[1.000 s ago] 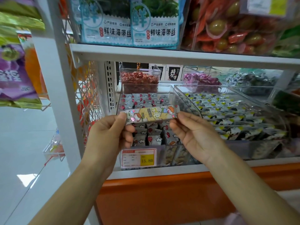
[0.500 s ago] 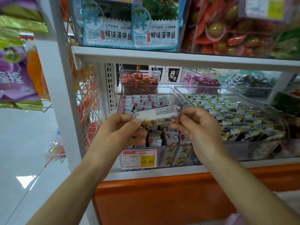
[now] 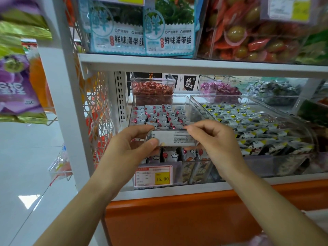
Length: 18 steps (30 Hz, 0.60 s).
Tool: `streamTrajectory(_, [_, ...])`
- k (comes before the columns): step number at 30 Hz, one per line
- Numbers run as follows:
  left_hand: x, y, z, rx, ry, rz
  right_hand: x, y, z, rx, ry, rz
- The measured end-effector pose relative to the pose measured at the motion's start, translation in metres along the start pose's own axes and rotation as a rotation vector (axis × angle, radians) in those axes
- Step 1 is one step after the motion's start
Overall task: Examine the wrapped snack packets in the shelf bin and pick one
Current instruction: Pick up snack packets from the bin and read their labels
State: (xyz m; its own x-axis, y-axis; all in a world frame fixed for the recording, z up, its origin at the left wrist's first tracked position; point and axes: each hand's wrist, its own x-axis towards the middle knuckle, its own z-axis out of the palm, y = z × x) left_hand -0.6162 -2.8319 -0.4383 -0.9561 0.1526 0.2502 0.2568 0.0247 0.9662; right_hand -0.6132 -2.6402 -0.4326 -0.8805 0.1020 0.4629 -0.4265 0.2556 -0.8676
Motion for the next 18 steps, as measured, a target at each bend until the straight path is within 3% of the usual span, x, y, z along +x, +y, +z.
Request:
streamTrajectory(6, [0.000,0.002,0.001,0.096,-0.073,-0.010,0.005,0.004,-0.005,-0.197,0.021,-0.102])
streamTrajectory(11, [0.001,0.007,-0.002,0.217,-0.003,0.010,0.004,0.004,-0.001,-0.202,-0.051,-0.133])
streamTrajectory(18, [0.006,0.015,-0.016,0.422,-0.031,0.038,0.004,0.002,0.001,-0.163,-0.147,-0.108])
